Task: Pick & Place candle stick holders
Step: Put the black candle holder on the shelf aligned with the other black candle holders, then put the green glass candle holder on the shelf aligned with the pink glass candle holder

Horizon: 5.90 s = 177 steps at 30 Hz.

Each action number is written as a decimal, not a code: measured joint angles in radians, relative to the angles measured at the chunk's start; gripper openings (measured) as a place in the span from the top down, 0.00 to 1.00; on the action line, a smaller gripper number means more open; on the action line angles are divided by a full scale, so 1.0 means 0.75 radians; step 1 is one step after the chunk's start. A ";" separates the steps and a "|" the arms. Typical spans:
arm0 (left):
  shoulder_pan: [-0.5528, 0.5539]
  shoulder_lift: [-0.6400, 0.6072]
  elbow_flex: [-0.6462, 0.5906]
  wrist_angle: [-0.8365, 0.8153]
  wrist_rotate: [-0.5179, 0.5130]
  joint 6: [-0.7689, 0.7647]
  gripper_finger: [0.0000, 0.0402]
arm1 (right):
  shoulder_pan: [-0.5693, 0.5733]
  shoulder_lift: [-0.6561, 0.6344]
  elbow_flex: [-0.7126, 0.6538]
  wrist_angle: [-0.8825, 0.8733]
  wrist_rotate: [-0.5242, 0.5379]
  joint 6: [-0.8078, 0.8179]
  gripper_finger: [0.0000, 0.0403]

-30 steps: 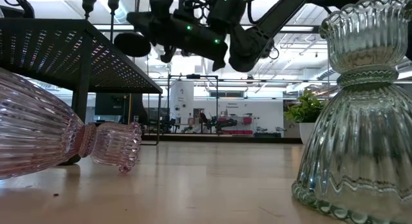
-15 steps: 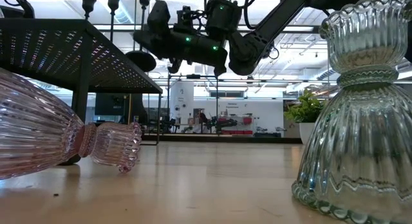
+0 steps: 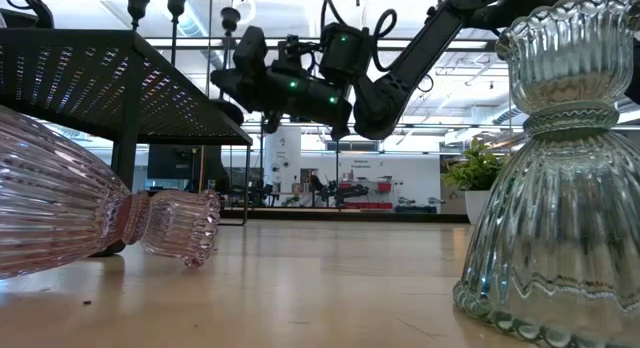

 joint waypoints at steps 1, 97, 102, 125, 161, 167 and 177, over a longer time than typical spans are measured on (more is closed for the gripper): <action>0.000 0.000 0.000 -0.001 0.000 0.000 0.57 | -0.004 0.000 0.000 -0.002 -0.001 0.000 1.00; 0.000 0.001 0.000 0.001 0.000 -0.004 0.57 | 0.034 -0.032 -0.001 -0.122 -0.148 -0.070 0.42; 0.000 0.000 0.000 0.000 0.000 -0.005 0.57 | 0.027 -0.032 -0.001 -0.122 -0.149 -0.069 0.42; -0.001 0.000 0.000 0.001 0.000 -0.015 0.57 | 0.022 -0.502 0.000 -1.105 -0.227 -0.273 0.42; 0.000 0.000 0.000 0.001 0.000 -0.005 0.57 | 0.790 -0.686 0.000 -2.479 -0.177 0.836 0.42; 0.000 0.000 0.000 0.001 0.000 -0.004 0.57 | 0.962 -0.709 0.000 -2.481 0.031 1.046 0.42; -0.001 0.000 0.000 0.001 0.001 -0.004 0.57 | 1.185 -0.709 0.000 -2.495 0.423 1.336 0.42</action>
